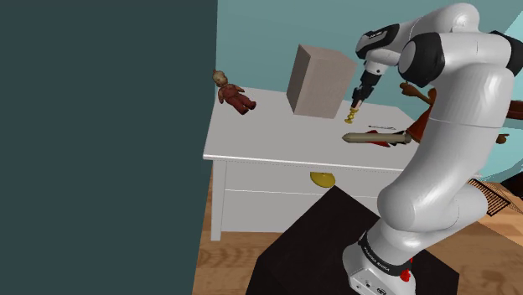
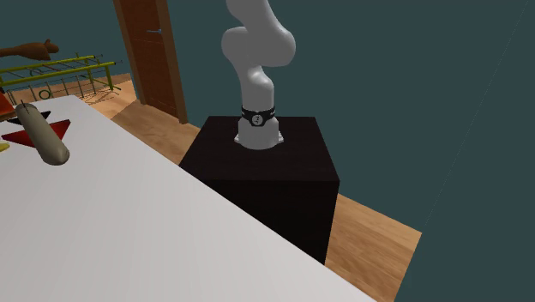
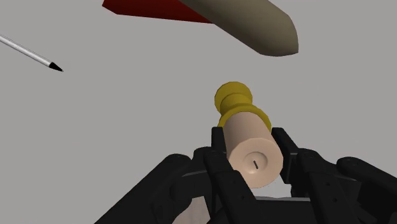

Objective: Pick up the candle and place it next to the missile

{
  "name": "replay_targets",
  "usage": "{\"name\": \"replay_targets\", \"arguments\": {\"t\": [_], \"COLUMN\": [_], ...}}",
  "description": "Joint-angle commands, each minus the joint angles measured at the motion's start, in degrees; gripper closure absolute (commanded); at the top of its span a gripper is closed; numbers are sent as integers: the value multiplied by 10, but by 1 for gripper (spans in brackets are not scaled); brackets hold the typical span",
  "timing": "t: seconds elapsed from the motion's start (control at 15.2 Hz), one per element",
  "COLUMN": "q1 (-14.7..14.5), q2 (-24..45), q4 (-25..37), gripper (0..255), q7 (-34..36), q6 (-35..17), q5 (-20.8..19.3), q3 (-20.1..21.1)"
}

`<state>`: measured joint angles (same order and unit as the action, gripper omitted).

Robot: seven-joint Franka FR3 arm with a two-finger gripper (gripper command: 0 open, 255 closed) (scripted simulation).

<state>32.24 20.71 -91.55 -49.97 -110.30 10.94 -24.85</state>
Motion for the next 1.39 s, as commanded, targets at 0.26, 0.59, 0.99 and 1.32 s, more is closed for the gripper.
{"name": "replay_targets", "arguments": {"t": [0.26,0.59,0.99,1.32], "q1": [0,1,1,1], "q2": [11,25,25,25], "q4": [-31,-52,-52,-52], "gripper": [255,255,255,0], "q7": [-5,-11,-11,-11], "q6": [-41,-75,-75,-75], "q5": [7,15,15,15], "q3": [3,7,7,7]}}
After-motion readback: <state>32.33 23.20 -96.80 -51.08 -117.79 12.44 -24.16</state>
